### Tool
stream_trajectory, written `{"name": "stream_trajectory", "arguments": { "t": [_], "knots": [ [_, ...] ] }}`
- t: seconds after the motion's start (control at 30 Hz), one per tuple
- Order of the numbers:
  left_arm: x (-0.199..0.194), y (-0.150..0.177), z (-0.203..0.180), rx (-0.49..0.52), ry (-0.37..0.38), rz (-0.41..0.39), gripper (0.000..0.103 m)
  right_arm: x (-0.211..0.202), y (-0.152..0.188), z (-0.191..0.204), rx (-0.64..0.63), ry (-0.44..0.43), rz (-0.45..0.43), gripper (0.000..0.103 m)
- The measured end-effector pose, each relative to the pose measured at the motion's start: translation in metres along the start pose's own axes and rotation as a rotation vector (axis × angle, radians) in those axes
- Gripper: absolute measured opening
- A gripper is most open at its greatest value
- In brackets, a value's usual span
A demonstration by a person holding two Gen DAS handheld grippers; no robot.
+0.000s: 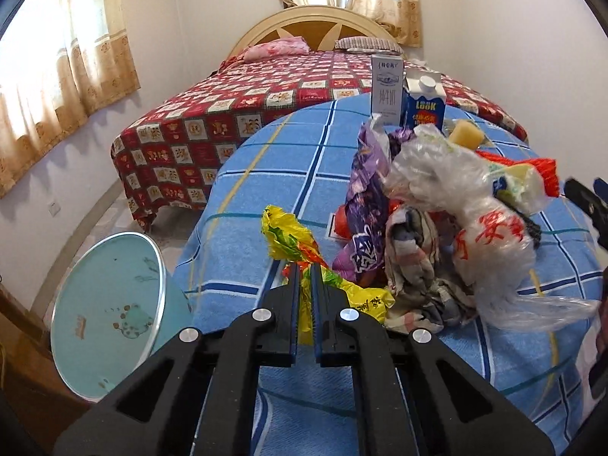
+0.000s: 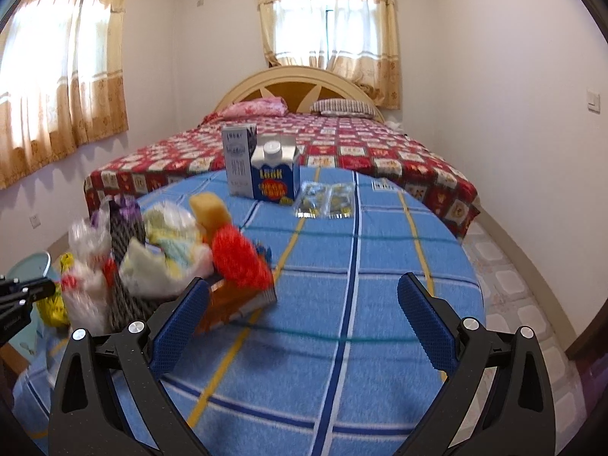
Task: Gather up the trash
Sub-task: 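Grasp the yellow wrapper with the left tool while the right tool reaches for the red mesh, then lift the yellow wrapper with the left tool while the right tool grasps the red mesh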
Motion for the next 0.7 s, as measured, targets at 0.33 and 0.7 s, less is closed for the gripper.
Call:
{"name": "stream_trajectory", "arguments": {
  "t": [0.33, 0.7],
  "knots": [
    [0.004, 0.007, 0.007, 0.007, -0.06, 0.003, 0.055, 0.032, -0.015, 0.011, -0.005, -0.074, 0.039, 0.067],
    [0.011, 0.007, -0.012, 0.061, 0.008, 0.026, 0.022, 0.044, 0.006, 0.015, -0.003, -0.196, 0.147, 0.028]
  ]
}}
Point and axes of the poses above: each gripper's, at about its wrist camera, not at the fingertips, and x roughly the way its jaws point, z to its left, y to its underside, the point moved 1 cm from there along x, roughly the way its jaws point, and after that the axes turned 5 degrees about -z, right-handed, at the moved point
